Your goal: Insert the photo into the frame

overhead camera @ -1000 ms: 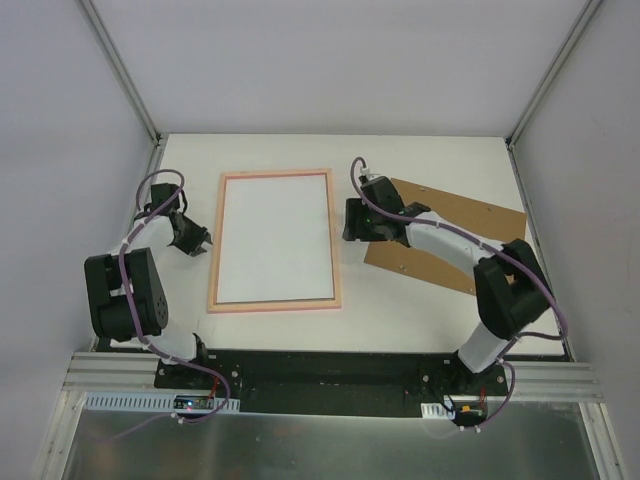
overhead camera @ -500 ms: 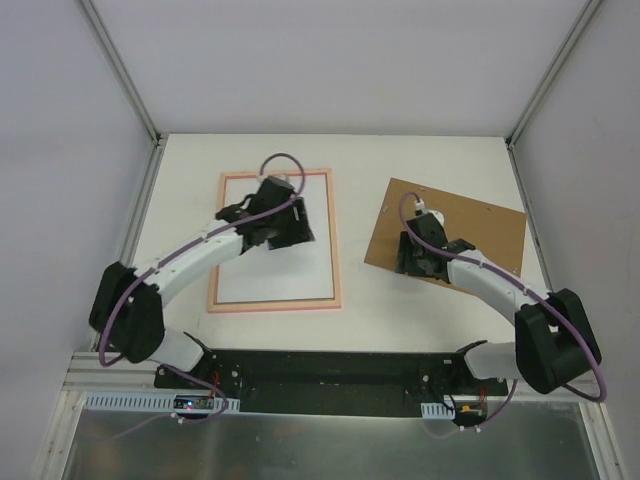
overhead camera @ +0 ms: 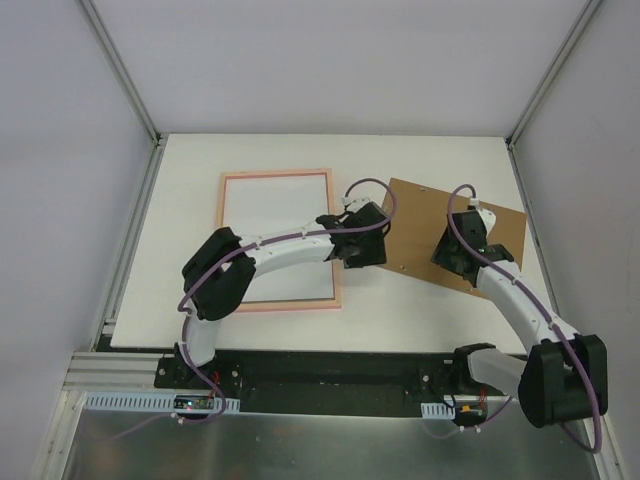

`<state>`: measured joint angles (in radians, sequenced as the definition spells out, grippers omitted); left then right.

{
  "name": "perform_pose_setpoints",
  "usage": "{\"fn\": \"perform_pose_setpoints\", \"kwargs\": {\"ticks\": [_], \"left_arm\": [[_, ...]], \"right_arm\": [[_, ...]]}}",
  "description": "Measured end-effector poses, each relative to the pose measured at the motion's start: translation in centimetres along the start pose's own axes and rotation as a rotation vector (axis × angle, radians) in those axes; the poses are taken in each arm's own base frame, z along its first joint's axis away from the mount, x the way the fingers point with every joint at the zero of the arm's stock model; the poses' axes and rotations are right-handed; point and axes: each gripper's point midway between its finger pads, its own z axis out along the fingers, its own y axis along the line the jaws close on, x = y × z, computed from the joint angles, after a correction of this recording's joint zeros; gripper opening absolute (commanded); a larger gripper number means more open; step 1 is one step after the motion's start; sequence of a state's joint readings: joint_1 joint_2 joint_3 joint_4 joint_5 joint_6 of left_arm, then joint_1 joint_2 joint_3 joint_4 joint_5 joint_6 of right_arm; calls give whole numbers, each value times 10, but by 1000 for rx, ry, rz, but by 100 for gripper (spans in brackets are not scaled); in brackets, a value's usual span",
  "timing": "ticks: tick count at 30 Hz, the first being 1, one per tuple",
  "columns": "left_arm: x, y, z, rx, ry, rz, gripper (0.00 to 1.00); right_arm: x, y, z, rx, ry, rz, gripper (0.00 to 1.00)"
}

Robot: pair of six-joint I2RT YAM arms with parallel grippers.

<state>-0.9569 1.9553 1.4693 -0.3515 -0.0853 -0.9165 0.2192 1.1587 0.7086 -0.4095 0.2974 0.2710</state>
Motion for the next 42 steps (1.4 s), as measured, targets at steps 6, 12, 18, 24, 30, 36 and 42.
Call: {"fn": "perform_pose_setpoints", "kwargs": {"ticks": [6,12,18,24,30,36,42], "left_arm": [[-9,-46,16,8,-87,-116,53],[-23,-71,43,-4,-139,-136,50],[-28,-92,74,36,-127,-30,43],[-13,-98,78,80,-47,51,35],[13,-77,84,66,38,75,35],[11,-53,78,73,78,49,32],[-5,-1,64,31,97,2,32]], "right_arm": [[-30,-10,-37,2,-123,54,54],[-55,-23,-51,21,-197,109,50],[-38,-37,-10,92,-40,139,47],[-40,-40,-2,84,-22,173,47],[-40,-49,8,108,-2,199,45],[-35,-45,14,96,28,200,43],[-39,-40,15,71,16,205,42]]}}
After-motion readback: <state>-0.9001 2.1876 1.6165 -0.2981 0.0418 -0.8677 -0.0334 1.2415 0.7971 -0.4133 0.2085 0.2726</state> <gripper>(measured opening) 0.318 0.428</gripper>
